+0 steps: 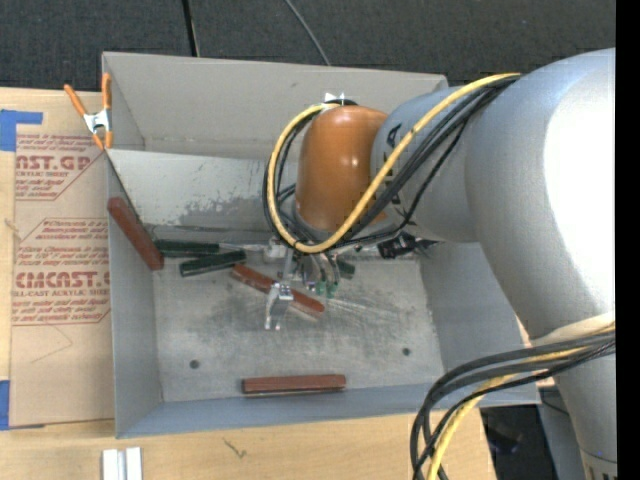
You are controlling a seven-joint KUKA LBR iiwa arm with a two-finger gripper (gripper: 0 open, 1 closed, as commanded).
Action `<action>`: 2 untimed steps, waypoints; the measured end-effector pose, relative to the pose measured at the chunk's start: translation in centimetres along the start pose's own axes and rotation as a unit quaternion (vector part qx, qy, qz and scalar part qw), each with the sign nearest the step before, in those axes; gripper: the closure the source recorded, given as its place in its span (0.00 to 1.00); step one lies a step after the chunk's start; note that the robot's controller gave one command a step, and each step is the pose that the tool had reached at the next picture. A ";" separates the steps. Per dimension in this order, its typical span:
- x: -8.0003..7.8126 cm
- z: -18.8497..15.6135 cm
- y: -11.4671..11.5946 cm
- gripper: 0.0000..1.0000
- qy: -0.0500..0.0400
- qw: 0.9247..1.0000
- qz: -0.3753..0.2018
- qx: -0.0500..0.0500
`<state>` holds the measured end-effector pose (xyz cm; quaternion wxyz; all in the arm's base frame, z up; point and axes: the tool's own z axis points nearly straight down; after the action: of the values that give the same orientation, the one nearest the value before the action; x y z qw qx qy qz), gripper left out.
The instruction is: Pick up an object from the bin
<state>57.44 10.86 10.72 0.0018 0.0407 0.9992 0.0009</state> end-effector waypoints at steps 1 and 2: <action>0.9 3.1 -0.8 0.00 0.001 0.996 0.092 0.000; -0.3 3.1 -0.4 1.00 -0.007 1.000 0.030 -0.002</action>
Offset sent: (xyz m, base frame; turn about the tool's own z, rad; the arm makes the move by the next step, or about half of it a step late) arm -0.0026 -0.0060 -0.0372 0.0624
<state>57.72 10.47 7.67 0.0086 0.0711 0.9974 0.0024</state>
